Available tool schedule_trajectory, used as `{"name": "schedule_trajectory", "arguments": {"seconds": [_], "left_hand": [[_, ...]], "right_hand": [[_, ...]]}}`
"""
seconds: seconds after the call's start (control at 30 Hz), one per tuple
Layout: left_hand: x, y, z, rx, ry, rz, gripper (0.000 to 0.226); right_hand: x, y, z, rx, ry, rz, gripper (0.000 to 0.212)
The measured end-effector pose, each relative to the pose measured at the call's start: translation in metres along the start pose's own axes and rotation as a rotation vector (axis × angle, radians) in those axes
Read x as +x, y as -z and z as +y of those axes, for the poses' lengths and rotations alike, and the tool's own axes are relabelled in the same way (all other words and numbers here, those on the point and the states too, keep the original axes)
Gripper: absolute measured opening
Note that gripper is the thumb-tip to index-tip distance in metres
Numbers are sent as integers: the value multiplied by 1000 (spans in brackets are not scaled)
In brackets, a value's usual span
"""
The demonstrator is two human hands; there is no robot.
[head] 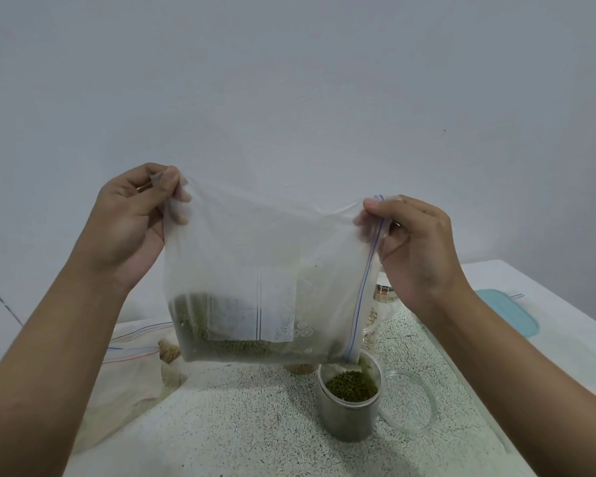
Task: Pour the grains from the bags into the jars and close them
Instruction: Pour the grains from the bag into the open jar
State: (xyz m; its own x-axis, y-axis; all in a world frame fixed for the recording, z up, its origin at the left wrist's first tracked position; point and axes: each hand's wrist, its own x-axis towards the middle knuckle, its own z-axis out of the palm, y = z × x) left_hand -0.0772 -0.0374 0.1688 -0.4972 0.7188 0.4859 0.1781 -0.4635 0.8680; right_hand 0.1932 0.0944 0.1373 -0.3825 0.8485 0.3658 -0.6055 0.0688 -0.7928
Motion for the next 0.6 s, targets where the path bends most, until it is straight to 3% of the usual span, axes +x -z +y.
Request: {"name": "schedule_trajectory", "arguments": {"seconds": [0.6], "left_hand": [[6, -1, -2, -3, -15, -13, 21]], "right_hand": [[3, 1, 2, 2, 7, -1, 9]]}}
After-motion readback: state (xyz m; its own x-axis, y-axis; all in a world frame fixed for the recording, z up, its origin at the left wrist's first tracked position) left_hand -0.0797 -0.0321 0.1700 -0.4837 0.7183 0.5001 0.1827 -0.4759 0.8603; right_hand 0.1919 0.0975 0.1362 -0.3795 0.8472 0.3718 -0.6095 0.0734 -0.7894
